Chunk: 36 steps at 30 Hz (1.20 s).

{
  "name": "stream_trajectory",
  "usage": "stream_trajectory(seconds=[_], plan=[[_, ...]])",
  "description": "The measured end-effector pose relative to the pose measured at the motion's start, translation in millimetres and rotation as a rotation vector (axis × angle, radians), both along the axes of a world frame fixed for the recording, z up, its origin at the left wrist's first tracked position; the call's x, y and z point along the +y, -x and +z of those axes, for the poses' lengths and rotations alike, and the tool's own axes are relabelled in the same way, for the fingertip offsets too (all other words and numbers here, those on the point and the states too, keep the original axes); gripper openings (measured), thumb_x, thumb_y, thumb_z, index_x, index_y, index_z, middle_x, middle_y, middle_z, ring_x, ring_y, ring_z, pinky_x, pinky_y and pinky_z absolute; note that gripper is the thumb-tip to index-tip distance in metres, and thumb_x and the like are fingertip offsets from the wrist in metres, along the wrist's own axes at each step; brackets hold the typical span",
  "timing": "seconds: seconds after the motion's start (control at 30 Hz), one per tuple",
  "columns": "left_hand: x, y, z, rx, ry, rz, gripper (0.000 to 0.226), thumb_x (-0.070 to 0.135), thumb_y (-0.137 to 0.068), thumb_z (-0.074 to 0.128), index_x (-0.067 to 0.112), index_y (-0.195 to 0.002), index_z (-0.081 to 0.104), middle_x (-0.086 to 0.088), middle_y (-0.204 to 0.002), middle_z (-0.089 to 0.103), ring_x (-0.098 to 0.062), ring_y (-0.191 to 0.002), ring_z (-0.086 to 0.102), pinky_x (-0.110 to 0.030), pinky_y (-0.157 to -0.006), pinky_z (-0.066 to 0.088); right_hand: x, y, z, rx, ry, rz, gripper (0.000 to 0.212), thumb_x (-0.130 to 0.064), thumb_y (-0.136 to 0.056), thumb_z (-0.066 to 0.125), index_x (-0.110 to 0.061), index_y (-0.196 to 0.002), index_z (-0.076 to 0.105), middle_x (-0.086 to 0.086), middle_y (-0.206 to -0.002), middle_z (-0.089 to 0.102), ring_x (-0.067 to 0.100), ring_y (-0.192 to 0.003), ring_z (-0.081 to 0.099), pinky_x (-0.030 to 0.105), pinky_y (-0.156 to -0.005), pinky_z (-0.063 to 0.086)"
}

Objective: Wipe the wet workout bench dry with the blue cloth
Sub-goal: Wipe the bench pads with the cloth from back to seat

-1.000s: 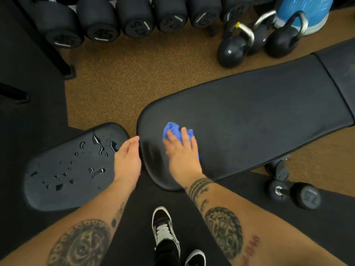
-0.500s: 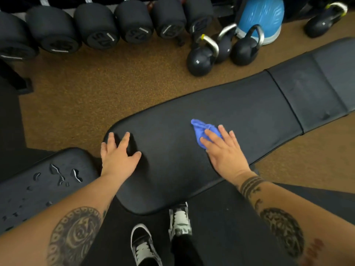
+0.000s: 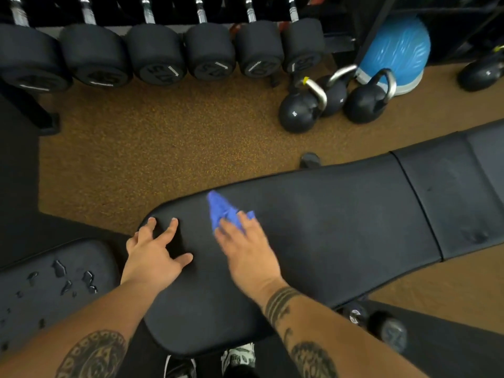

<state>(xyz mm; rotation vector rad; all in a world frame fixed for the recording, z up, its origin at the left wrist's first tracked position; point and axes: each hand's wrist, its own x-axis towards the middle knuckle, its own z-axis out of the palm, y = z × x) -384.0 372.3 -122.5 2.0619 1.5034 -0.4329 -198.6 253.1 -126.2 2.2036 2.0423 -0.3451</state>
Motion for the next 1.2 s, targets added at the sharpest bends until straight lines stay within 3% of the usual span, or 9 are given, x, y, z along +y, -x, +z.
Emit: stream_trajectory(seconds=[0.13, 0.3, 0.37, 0.47, 0.57, 0.83, 0.97, 1.1, 1.2], plan=[[1.2, 1.3, 3.6, -0.021, 0.014, 0.058, 0.091, 0.062, -0.076, 0.072, 0.048, -0.152, 0.025, -0.003, -0.162, 0.014, -0.037, -0.141, 0.018, -0.043, -0.118, 0.025, 0.8, -11.0, 0.1, 0.097, -0.064, 0.192, 0.054, -0.018, -0.082, 0.047, -0.02, -0.134, 0.06, 0.0, -0.14, 0.057, 0.038, -0.13, 0.051, 0.05, -0.114, 0.037], [2.0, 1.6, 9.2, -0.048, 0.043, 0.102, 0.09, 0.06, -0.074, 0.075, 0.053, -0.15, 0.027, 0.004, -0.16, 0.017, -0.033, -0.139, 0.019, -0.043, -0.112, 0.034, 52.2, -143.9, 36.1, -0.119, -0.181, -0.081, 0.041, -0.015, -0.085, 0.041, -0.01, -0.116, 0.067, 0.014, -0.116, 0.068, 0.04, -0.102, 0.065, 0.05, -0.093, 0.048], [0.8, 2.1, 9.8, -0.054, 0.03, 0.109, 0.09, 0.061, -0.074, 0.075, 0.054, -0.149, 0.027, 0.005, -0.16, 0.017, -0.032, -0.138, 0.019, -0.043, -0.109, 0.037, 69.0, -177.8, 62.8, -0.121, -0.059, -0.312, 0.034, -0.025, -0.091, 0.04, -0.013, -0.105, 0.068, 0.014, -0.102, 0.07, 0.039, -0.088, 0.067, 0.045, -0.082, 0.051], [-0.3, 2.7, 8.1, -0.06, 0.027, 0.119, 0.089, 0.061, -0.075, 0.074, 0.055, -0.149, 0.025, 0.006, -0.16, 0.016, -0.031, -0.139, 0.017, -0.044, -0.106, 0.041, 102.2, -176.2, 73.5, 0.003, 0.235, -0.478, 0.034, -0.032, -0.094, 0.04, -0.017, -0.105, 0.068, 0.013, -0.106, 0.071, 0.035, -0.098, 0.065, 0.037, -0.081, 0.046], [-1.5, 4.0, 5.7, -0.076, 0.035, 0.115, 0.089, 0.061, -0.076, 0.073, 0.055, -0.15, 0.024, 0.005, -0.161, 0.015, -0.031, -0.139, 0.017, -0.043, -0.11, 0.038, 135.5, -129.8, 55.5, -0.017, 0.301, -0.327, 0.039, -0.031, -0.094, 0.038, -0.014, -0.115, 0.067, 0.015, -0.123, 0.065, 0.038, -0.112, 0.061, 0.039, -0.086, 0.043], [4.1, 10.9, 2.7, -0.146, 0.174, 0.114, 0.081, 0.04, -0.086, 0.065, 0.052, -0.152, 0.021, 0.006, -0.166, 0.004, -0.031, -0.148, 0.005, -0.043, -0.121, 0.016, 181.1, 4.7, 7.5, 0.114, 0.246, -0.038, 0.032, -0.023, -0.089, 0.045, -0.016, -0.114, 0.064, 0.013, -0.12, 0.066, 0.037, -0.108, 0.061, 0.039, -0.081, 0.046], [15.0, 32.4, 7.1, -0.631, 0.339, 0.597, 0.066, -0.002, -0.09, 0.051, 0.031, -0.147, 0.044, 0.002, -0.153, 0.042, -0.017, -0.14, 0.039, -0.031, -0.118, 0.027, 184.4, 54.4, -9.3, 0.127, 0.191, 0.092, 0.036, -0.019, -0.089, 0.05, -0.019, -0.124, 0.059, 0.008, -0.126, 0.061, 0.034, -0.117, 0.053, 0.043, -0.098, 0.045], [14.3, 65.6, 23.1, -0.783, 0.043, 0.938, 0.049, -0.003, -0.095, 0.045, 0.027, -0.13, 0.061, 0.005, -0.127, 0.063, -0.003, -0.101, 0.061, -0.015, -0.092, 0.047, 187.5, 92.9, -25.0, 0.117, 0.127, 0.301, 0.033, -0.023, -0.086, 0.054, -0.027, -0.117, 0.065, -0.001, -0.118, 0.066, 0.026, -0.114, 0.056, 0.037, -0.102, 0.04], [20.7, 105.9, 31.2, -0.674, -0.168, 1.013, 0.045, 0.006, -0.093, 0.049, 0.036, -0.124, 0.062, 0.005, -0.119, 0.063, -0.011, -0.097, 0.063, -0.03, -0.092, 0.051, 175.7, 143.9, -29.1, 0.124, 0.155, 0.376, 0.025, -0.022, -0.088, 0.054, -0.026, -0.112, 0.063, -0.001, -0.112, 0.068, 0.027, -0.113, 0.057, 0.036, -0.101, 0.035]])
